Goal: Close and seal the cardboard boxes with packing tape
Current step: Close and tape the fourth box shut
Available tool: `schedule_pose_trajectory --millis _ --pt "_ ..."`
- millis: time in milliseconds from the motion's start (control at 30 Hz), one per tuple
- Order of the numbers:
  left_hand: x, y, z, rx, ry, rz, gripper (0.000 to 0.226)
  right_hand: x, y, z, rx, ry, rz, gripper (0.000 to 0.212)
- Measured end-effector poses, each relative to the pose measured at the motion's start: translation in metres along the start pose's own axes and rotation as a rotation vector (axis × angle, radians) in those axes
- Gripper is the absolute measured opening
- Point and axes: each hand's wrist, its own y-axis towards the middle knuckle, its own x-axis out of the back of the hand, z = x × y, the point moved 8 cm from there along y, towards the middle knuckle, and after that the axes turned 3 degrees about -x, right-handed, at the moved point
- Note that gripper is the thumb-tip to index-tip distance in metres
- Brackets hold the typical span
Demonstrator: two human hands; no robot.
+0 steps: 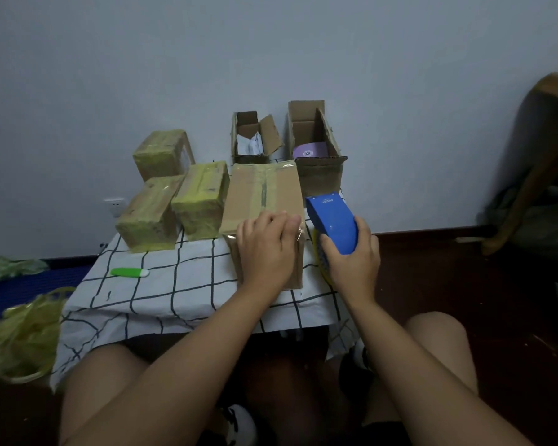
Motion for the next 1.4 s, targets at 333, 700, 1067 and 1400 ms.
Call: schedule_pose_trajectory --millis 333,700,1067,1400 --pt "0.000 -0.009 -0.005 -0.164 0.161 0.073 0.027 0.002 -0.008 -0.003 0.038 0.016 0.022 0.071" --pt "0.002 -0.002 -0.011 0.002 0.174 0.098 0.022 0.004 -0.012 -0.010 0.029 0.064 -0.004 0.074" --pt "0.005 0.001 -0.009 -0.120 0.224 0.259 0.027 0.003 -0.014 -0.012 0.044 0.074 0.006 0.072" --pt "0.008 0.008 -0.005 -0.196 0.229 0.306 0.029 0.007 -0.017 -0.010 0.049 0.083 0.001 0.071"
